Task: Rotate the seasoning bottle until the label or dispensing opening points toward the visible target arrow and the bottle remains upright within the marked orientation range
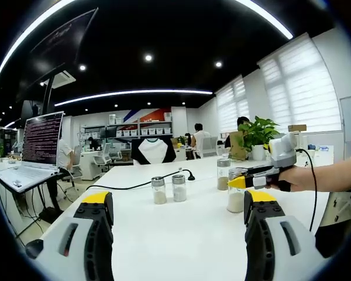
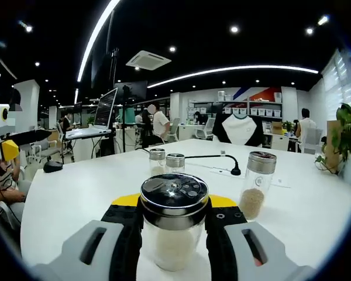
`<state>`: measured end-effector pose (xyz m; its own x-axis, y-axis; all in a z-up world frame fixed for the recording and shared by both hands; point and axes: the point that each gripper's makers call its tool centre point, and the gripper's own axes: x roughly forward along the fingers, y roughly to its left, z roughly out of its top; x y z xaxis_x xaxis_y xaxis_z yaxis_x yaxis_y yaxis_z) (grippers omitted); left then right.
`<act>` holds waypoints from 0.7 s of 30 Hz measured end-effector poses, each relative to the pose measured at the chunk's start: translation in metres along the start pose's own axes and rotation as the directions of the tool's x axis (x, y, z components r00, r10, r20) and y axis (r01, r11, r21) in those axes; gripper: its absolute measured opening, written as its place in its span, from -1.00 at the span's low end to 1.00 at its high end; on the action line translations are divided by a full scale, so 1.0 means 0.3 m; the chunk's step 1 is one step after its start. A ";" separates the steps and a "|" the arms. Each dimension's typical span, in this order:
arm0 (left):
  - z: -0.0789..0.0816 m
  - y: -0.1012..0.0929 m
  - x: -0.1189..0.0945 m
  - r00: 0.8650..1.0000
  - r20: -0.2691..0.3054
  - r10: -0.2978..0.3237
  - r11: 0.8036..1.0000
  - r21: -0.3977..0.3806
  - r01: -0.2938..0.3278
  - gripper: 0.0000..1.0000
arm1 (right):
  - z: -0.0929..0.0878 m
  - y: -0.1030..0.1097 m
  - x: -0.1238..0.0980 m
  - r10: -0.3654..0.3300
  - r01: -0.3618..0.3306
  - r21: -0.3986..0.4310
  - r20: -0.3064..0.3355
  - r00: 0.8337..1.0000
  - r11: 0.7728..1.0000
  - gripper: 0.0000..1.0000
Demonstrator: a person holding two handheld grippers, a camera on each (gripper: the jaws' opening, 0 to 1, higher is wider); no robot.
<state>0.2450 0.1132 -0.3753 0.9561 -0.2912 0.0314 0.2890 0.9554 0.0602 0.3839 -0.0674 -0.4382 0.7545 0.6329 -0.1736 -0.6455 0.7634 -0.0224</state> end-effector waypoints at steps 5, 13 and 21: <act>0.002 0.002 0.003 1.000 0.001 0.002 1.000 -0.002 -0.002 0.95 | 0.000 -0.007 0.000 -0.053 0.053 0.005 0.003 0.999 0.999 -0.21; 0.004 -0.002 0.000 1.000 0.001 0.000 1.000 -0.002 0.000 0.95 | -0.004 -0.027 0.001 -0.130 0.130 0.016 0.001 0.992 0.991 -0.21; 0.008 -0.005 -0.002 1.000 0.004 -0.003 1.000 -0.012 0.003 0.96 | -0.006 -0.025 -0.008 -0.193 0.193 0.028 0.002 0.981 0.981 -0.21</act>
<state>0.2440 0.1119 -0.3731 0.9550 -0.2944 0.0356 0.2926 0.9550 0.0487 0.3869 -0.0749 -0.4393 0.8652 0.4738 -0.1643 -0.4841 0.8746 -0.0274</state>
